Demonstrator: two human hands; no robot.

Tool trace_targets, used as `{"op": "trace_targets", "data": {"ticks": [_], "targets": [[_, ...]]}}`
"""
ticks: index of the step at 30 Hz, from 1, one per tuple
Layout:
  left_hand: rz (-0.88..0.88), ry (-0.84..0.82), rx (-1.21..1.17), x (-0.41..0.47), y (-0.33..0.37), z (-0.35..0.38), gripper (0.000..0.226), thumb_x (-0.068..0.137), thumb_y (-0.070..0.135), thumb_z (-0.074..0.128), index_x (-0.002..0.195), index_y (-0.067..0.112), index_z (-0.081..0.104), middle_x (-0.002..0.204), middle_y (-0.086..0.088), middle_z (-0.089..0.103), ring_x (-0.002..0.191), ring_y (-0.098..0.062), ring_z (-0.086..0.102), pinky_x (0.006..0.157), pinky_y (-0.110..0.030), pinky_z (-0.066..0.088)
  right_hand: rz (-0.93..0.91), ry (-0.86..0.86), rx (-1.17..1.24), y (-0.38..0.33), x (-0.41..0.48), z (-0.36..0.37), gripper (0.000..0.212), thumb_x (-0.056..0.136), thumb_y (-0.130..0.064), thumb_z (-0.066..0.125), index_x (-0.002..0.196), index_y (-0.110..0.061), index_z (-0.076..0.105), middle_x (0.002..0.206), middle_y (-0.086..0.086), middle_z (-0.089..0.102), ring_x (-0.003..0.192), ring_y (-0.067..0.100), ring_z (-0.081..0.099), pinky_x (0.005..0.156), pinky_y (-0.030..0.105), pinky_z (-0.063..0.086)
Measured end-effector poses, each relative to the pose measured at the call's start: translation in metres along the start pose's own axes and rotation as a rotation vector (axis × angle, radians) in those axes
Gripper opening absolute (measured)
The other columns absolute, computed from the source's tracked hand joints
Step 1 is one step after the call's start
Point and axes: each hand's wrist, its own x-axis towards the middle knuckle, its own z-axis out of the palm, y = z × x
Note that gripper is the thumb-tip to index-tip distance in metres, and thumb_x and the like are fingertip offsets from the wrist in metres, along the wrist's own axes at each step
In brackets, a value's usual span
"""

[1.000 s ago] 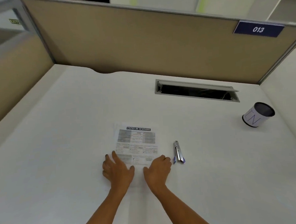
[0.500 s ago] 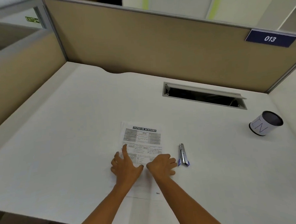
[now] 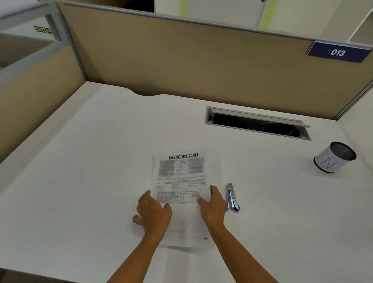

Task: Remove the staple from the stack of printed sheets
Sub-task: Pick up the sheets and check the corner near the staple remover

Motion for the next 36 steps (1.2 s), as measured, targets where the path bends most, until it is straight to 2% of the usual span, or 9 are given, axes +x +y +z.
{"op": "trace_targets", "data": {"ticks": [4,8,11,14,19,22,24,30,36], "targets": [[0.031,-0.039,-0.406,0.020,0.006,-0.016,0.063,0.090,0.025,0.060,0.141,0.008,0.027,0.144,-0.016,0.038,0.129,-0.033,0.041,0.105,-0.045,0.035,-0.162,-0.023,0.163,0.000,-0.005,-0.014,0.028,0.087,0.002,0.065,0.108,-0.015,0.057,0.113,0.001,0.067,0.106,0.018,0.065,0.089,0.027,0.055],[0.102,-0.199,-0.586,0.031,0.016,-0.034,0.047,0.092,0.039,0.054,0.130,0.018,0.036,0.118,-0.002,0.055,0.100,-0.022,0.055,0.079,-0.029,0.044,-0.256,-0.004,0.315,-0.010,-0.007,-0.021,0.032,0.087,-0.002,0.066,0.096,-0.031,0.056,0.101,-0.015,0.067,0.096,0.003,0.066,0.079,0.018,0.055],[0.259,-0.089,-0.638,0.032,0.025,-0.042,0.024,0.094,0.032,0.052,0.115,0.021,0.048,0.107,0.004,0.061,0.096,-0.018,0.060,0.073,-0.021,0.045,-0.347,0.064,0.329,-0.023,-0.004,-0.024,0.031,0.088,-0.009,0.067,0.092,-0.036,0.053,0.091,-0.022,0.065,0.087,-0.002,0.064,0.074,0.016,0.055],[0.372,0.010,-0.712,0.027,0.036,-0.051,0.014,0.095,0.029,0.052,0.109,0.027,0.049,0.104,0.013,0.061,0.095,-0.003,0.060,0.071,-0.011,0.046,-0.415,0.103,0.382,-0.035,-0.002,-0.028,0.030,0.089,-0.010,0.067,0.092,-0.037,0.052,0.089,-0.027,0.064,0.087,-0.002,0.063,0.072,0.013,0.054],[0.469,0.096,-0.829,0.018,0.041,-0.059,0.024,0.088,0.043,0.054,0.107,0.029,0.047,0.100,0.014,0.062,0.086,0.006,0.061,0.070,-0.009,0.050,-0.417,0.068,0.477,-0.035,0.000,-0.031,0.038,0.083,-0.007,0.073,0.103,-0.033,0.054,0.095,-0.023,0.065,0.093,0.003,0.064,0.080,0.022,0.058],[0.484,0.085,-0.843,0.014,0.038,-0.055,0.022,0.090,0.042,0.048,0.107,0.028,0.046,0.101,0.010,0.063,0.087,0.004,0.061,0.068,-0.010,0.051,-0.383,0.054,0.528,-0.025,-0.002,-0.028,0.045,0.083,-0.004,0.073,0.121,-0.019,0.055,0.108,-0.013,0.067,0.103,0.008,0.063,0.084,0.023,0.057],[0.490,0.083,-0.831,0.012,0.037,-0.052,0.018,0.093,0.039,0.045,0.106,0.028,0.047,0.102,0.009,0.063,0.088,0.006,0.061,0.069,-0.009,0.050,-0.379,0.050,0.521,-0.021,-0.002,-0.026,0.042,0.087,-0.007,0.069,0.125,-0.014,0.055,0.112,-0.008,0.067,0.106,0.012,0.063,0.088,0.027,0.056],[0.542,0.129,-0.869,0.005,0.045,-0.055,0.011,0.095,0.038,0.041,0.097,0.046,0.048,0.098,0.012,0.063,0.089,0.002,0.062,0.069,-0.009,0.050,-0.372,0.092,0.528,-0.024,0.000,-0.027,0.034,0.089,-0.009,0.066,0.121,-0.011,0.057,0.105,-0.015,0.067,0.101,0.005,0.064,0.085,0.019,0.056],[0.516,0.073,-0.811,0.009,0.038,-0.048,0.022,0.098,0.025,0.043,0.100,0.046,0.045,0.103,0.014,0.061,0.094,0.007,0.059,0.073,-0.008,0.049,-0.337,0.079,0.469,-0.016,0.006,-0.025,0.026,0.089,-0.010,0.066,0.115,-0.006,0.063,0.104,-0.004,0.070,0.099,0.017,0.066,0.087,0.030,0.058]]}}
